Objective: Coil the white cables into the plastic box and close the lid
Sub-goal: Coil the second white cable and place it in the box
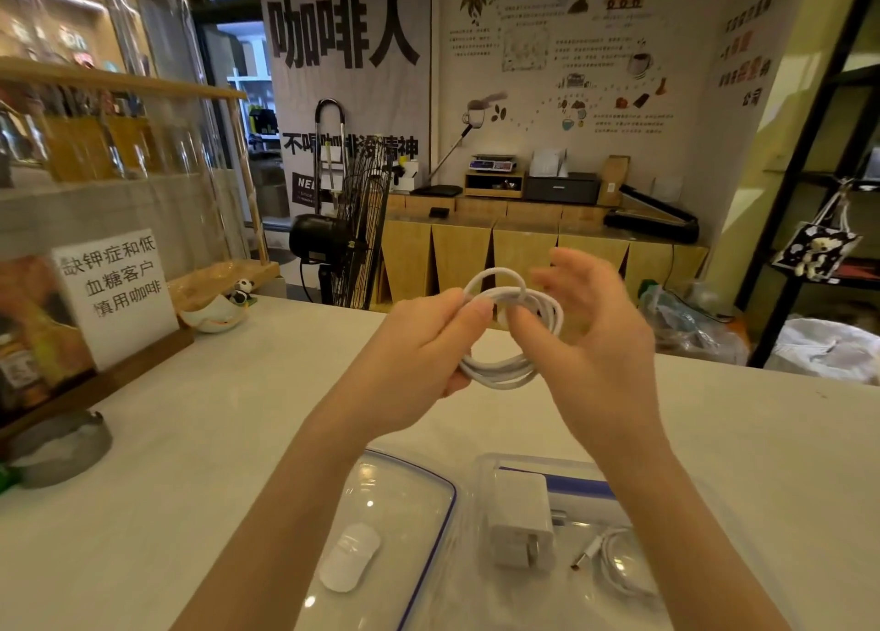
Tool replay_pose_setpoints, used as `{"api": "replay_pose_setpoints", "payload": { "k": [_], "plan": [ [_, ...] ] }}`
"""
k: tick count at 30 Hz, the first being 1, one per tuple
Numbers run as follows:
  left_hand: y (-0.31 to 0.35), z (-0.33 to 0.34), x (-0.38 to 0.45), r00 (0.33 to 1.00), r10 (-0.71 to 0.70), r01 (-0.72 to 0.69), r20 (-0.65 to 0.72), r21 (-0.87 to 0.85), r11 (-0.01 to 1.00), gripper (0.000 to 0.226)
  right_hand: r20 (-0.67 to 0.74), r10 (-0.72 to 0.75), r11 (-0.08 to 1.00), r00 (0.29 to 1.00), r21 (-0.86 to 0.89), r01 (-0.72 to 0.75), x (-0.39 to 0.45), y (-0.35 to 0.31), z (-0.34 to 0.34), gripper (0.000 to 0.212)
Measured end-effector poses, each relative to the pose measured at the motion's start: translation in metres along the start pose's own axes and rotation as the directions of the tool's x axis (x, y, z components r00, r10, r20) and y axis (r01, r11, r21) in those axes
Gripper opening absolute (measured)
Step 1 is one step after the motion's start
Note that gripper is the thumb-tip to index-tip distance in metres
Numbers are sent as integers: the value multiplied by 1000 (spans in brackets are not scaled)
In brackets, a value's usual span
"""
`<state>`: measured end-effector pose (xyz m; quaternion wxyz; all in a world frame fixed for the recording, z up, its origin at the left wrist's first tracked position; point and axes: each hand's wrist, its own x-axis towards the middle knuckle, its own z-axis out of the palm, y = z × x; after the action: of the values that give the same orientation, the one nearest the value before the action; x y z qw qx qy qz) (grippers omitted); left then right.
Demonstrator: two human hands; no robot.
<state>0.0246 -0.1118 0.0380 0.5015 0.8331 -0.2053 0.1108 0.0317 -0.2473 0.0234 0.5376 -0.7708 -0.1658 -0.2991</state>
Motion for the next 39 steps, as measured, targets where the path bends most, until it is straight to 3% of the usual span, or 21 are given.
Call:
{"api": "replay_pose_setpoints", "payload": {
  "k": [2,3,8,12,18,23,27,30,36,39],
  "plan": [
    [2,-3,-2,999,-18,23,49,-85,996,30,252,41,984,967,160,-84,2,-1,-6,23],
    [3,-4,-3,998,-33,40,60,-112,993,31,303,30,979,953,185,-90,3,0,-7,20],
    [4,-4,-2,987,-142,154,78,-192,969,32,337,79,967,938,202,-154,2,3,-2,14],
    [5,-8,-2,980,-178,197,92,-295,935,34,329,128,923,936,305,-233,1,-1,-3,34],
    [2,-10,-1,962,-225,267,154,-375,888,37,399,227,888,888,289,-357,1,-3,-14,39],
    [-5,-4,-5,956,-170,199,237,-104,974,34,547,281,898,789,141,-417,-9,8,-42,39],
    [-13,16,-20,867,-204,130,455,188,973,27,732,356,914,581,-143,-379,-28,34,-72,47],
    [-19,44,-34,821,-240,44,518,361,931,36,763,456,881,458,-313,-356,-42,46,-85,50],
    [-22,78,-42,850,-292,52,438,482,874,25,718,581,790,383,-385,-477,-54,57,-93,25],
    [-25,87,-48,884,-306,90,353,515,853,22,672,640,749,374,-438,-497,-61,60,-92,28]
  ]
}}
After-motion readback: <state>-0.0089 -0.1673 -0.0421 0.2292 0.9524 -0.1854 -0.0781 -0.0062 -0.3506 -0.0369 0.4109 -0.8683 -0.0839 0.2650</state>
